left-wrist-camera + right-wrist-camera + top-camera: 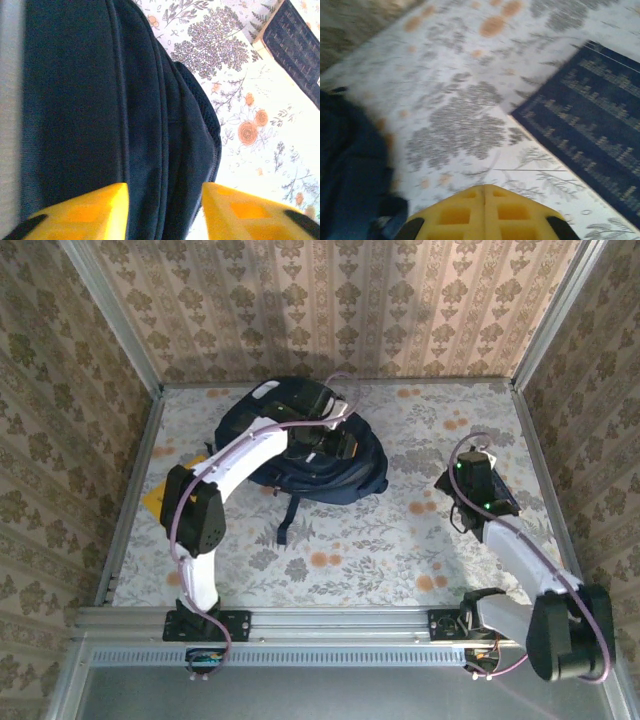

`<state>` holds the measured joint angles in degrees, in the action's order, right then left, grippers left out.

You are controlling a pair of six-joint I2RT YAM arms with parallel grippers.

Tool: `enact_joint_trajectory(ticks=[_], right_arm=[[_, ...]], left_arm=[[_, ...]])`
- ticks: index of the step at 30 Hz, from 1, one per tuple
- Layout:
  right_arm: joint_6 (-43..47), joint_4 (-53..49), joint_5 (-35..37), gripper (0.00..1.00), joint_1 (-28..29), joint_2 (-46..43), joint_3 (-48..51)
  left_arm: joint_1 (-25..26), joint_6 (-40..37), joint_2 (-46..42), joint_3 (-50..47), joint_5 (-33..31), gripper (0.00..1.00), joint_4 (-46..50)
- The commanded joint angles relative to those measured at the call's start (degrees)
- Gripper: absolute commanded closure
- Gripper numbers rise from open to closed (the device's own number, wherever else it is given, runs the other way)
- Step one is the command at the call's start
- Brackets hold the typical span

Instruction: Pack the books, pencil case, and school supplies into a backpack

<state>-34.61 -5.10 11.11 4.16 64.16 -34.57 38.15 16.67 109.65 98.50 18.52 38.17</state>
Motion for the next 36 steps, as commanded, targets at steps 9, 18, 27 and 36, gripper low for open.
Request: enact_joint_trajectory(ticks=[9,18,27,36], right_arm=[[-0.70,-16.21,6.07,1.00,-11.65,22.80,-17.69],[-10.63,-29.87,2.71,1.00,-17.68,35.78,-25.46],[-15.83,-28.65,-4.72,1.00,-17.09,33.95,-21.82],[-24.23,-28.36,-10.81,1.00,-11.28,30.95,-17.45]], left_arm=[[-0.88,6.39,-15.95,-12.10,0.73,0.39,-7.48],[-1.67,8.98,-16.48,-12.70,4.38,0.39,-9.47],[-2.45,9.68,-16.32,-13.04,4.86,0.38,-10.05],[-3.26,9.68,-16.65,-13.42,4.00,0.38,-10.14]])
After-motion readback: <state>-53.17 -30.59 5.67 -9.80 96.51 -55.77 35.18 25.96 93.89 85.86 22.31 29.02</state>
